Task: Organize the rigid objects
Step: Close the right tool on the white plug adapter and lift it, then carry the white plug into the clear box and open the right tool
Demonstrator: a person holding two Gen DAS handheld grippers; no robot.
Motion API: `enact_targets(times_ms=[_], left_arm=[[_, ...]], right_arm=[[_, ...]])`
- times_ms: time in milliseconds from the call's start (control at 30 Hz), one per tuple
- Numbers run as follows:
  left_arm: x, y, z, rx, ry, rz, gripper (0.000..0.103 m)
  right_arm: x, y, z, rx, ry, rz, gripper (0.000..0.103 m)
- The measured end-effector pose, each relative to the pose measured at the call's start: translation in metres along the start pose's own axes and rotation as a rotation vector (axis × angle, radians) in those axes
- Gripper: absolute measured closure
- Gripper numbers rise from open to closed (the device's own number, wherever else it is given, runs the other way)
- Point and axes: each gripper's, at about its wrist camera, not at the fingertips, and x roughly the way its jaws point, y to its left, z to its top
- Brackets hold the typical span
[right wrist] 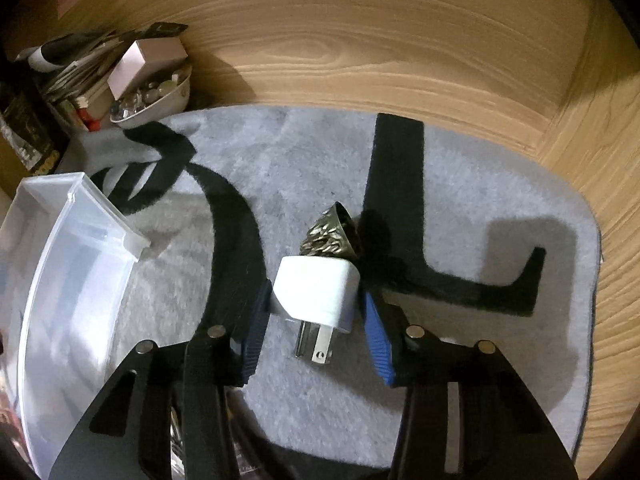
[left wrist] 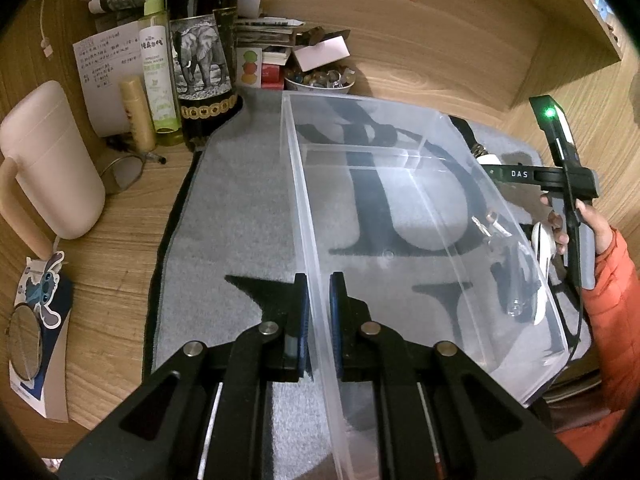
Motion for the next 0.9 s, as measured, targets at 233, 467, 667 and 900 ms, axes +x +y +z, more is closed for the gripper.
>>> enact_targets(times_ms=[233, 467, 667, 900], left_arm=[[0.000, -0.002, 0.000, 0.006, 0.003, 0.008, 0.093], [0.001, -0.003, 0.001, 0.009, 0.002, 0.015, 0.093], [0.001, -0.002, 0.001, 0.010, 0.006, 0.010, 0.093], [0.001, -0.003, 0.000, 0.013, 0.002, 0.011, 0.093]], right_arm=[[-0.021, 0.009, -0.006, -0.016, -0.063, 0.019, 0.066], [-0.062, 0.031, -0.014, -0.059, -0.167, 0.056, 0.066], [-0.095, 0.053, -0.020, -0.103, -0.254, 0.093, 0.066], [-0.118, 0.084, -0.024, -0.158, -0.320, 0.136, 0.066]])
